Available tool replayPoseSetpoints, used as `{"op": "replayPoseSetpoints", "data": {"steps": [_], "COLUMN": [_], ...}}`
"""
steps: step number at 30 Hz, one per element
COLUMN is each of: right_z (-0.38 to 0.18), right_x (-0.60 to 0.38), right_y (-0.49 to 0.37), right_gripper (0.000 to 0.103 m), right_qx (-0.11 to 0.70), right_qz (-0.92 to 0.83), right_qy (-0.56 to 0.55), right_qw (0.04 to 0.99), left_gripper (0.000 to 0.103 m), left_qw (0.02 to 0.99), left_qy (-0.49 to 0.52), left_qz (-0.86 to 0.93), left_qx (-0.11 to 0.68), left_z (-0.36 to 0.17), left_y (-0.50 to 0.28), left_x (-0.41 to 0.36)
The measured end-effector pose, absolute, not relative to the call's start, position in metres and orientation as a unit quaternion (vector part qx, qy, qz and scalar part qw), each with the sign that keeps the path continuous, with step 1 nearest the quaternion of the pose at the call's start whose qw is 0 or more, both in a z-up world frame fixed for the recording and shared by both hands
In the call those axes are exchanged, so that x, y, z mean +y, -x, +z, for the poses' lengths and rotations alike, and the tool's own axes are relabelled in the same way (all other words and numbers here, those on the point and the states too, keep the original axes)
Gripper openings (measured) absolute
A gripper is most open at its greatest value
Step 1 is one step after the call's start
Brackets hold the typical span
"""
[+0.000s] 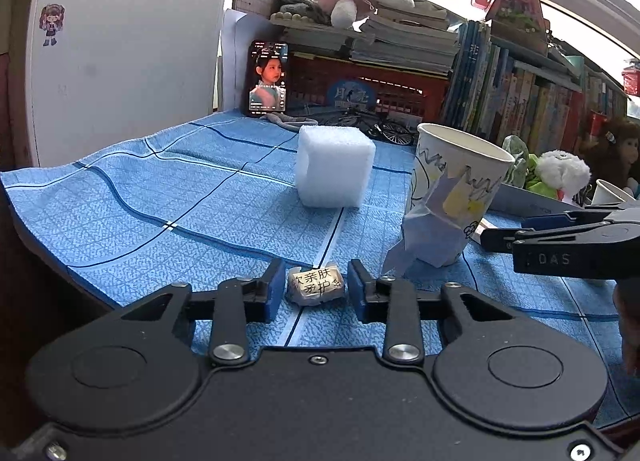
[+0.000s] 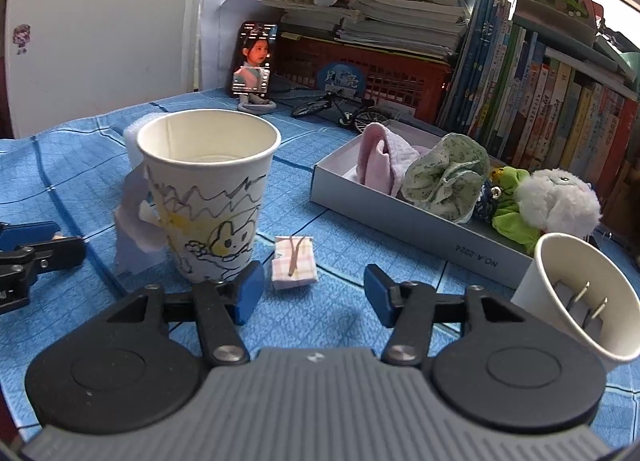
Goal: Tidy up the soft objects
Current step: 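Move left tool to the small printed wrapped packet while right tool approaches pink packet, then close left tool on the printed packet while right tool closes on the pink packet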
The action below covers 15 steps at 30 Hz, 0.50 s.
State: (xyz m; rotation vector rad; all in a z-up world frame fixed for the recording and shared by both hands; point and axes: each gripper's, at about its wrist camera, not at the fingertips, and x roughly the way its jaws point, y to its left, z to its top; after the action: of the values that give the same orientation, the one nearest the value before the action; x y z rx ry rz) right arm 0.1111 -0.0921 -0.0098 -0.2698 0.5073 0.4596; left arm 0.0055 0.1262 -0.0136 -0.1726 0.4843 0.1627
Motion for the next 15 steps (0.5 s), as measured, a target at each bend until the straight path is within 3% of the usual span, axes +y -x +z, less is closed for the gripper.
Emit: {"op": "replayPoseSetpoints", "data": {"steps": [6,8,12,15], "right_z": [-0.011,-0.012,-0.014,-0.013], "right_x": [-0.09,-0.087,-0.084,-0.088], "right_y": [-0.115,-0.116,-0.117,-0.114], "right_gripper": [0.059,0.053,0.033,0.033], "right_qx": [0.253,0.254,0.262,0.264], "right_qz": [0.236,0.236,0.23,0.224], "right_qy": [0.119,0.124,0.128,0.119], "right_qw": [0.93,0.93,0.929,0.93], "left_gripper": [0.028,0.028,0.028,0.028], "left_qw": [0.964,0.965,0.966,0.968], "left_qy": [0.085,0.084,0.086,0.085], "left_qz": [0.075,0.074,0.076,0.076], "left_qx": [0.239,0.239,0.231,0.223], "left_z": [-0.013,-0.012,-0.007,-0.001], "left_y": [-0.009,-0.012,-0.014,-0.014], "left_x": [0.127,0.127,0.129,0.13]}}
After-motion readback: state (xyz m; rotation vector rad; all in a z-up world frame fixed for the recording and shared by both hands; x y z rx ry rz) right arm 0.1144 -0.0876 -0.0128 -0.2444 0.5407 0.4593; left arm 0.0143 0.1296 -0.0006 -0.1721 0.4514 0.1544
